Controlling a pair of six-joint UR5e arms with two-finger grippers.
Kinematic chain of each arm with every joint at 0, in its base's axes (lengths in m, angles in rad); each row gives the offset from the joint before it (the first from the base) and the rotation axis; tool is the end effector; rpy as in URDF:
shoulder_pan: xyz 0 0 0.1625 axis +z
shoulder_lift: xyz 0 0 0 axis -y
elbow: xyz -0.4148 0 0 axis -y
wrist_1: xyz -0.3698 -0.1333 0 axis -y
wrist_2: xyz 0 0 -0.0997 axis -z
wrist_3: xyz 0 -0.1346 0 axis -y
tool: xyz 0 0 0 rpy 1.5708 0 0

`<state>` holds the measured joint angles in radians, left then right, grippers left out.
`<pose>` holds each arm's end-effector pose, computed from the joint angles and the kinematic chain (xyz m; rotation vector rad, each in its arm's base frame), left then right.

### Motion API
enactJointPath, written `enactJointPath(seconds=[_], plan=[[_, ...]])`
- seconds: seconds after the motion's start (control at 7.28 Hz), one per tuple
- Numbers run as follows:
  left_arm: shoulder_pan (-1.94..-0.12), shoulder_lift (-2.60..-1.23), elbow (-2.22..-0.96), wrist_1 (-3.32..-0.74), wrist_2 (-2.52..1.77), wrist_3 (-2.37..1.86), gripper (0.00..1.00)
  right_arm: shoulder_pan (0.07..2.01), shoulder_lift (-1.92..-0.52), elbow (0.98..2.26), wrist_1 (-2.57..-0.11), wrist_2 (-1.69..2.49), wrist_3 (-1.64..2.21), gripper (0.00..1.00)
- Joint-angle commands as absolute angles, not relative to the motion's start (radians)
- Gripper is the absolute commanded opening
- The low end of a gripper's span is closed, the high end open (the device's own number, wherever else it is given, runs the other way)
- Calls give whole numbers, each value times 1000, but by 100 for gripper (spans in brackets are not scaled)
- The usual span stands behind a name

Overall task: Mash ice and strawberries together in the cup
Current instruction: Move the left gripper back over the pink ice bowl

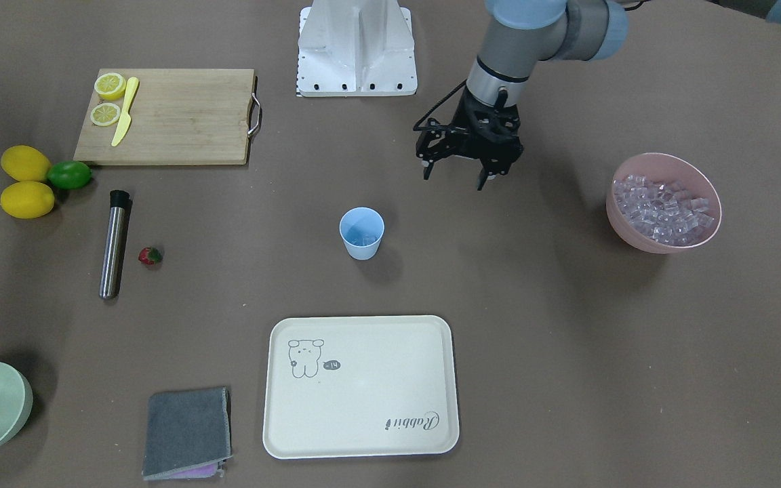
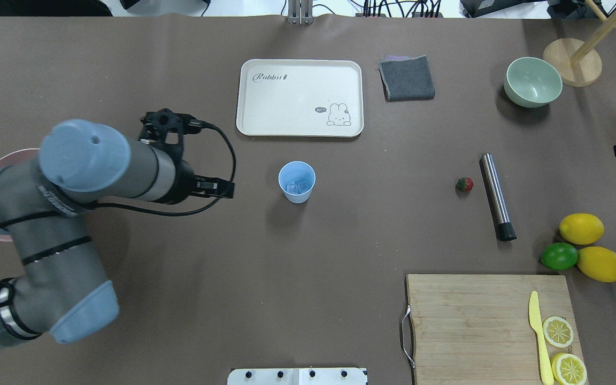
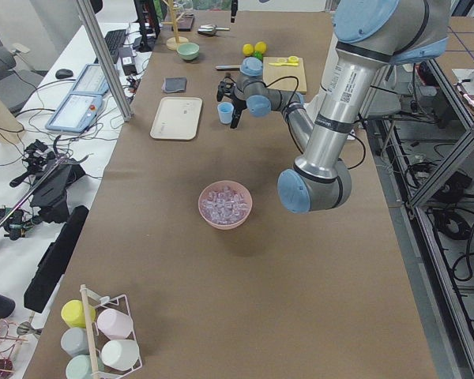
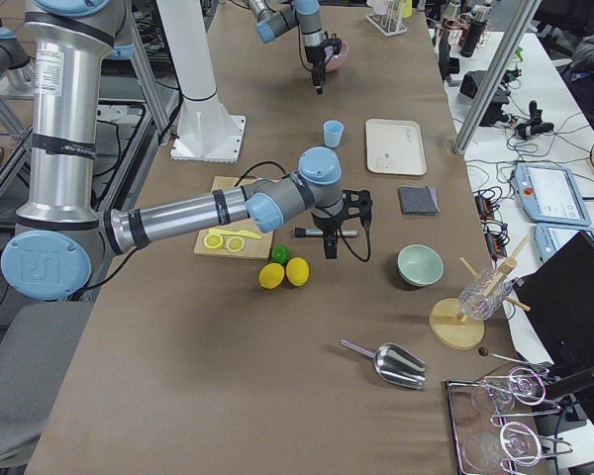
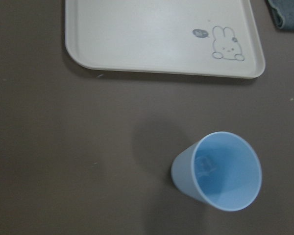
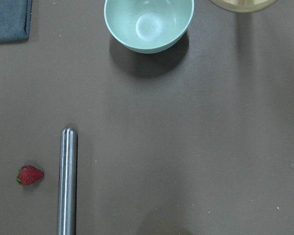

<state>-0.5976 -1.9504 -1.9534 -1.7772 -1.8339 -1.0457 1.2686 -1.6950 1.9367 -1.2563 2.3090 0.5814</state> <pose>0.4281 -0.4103 0.2839 0.3074 0.9434 0.0609 -0.0916 -0.4375 0.5175 0.1719 -0.8750 0.0552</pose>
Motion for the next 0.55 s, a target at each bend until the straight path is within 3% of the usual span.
enactJointPath(seconds=[0.0,0.41], plan=[[-775,-1771,-1997,-1764,-1992,-770,100,1269,-1695,1936,-1256,2310,581,100],[-926,-1607,-1987,-1770,-2103,-417,100,1270,-1695,1937,-1256,2312,580,100]])
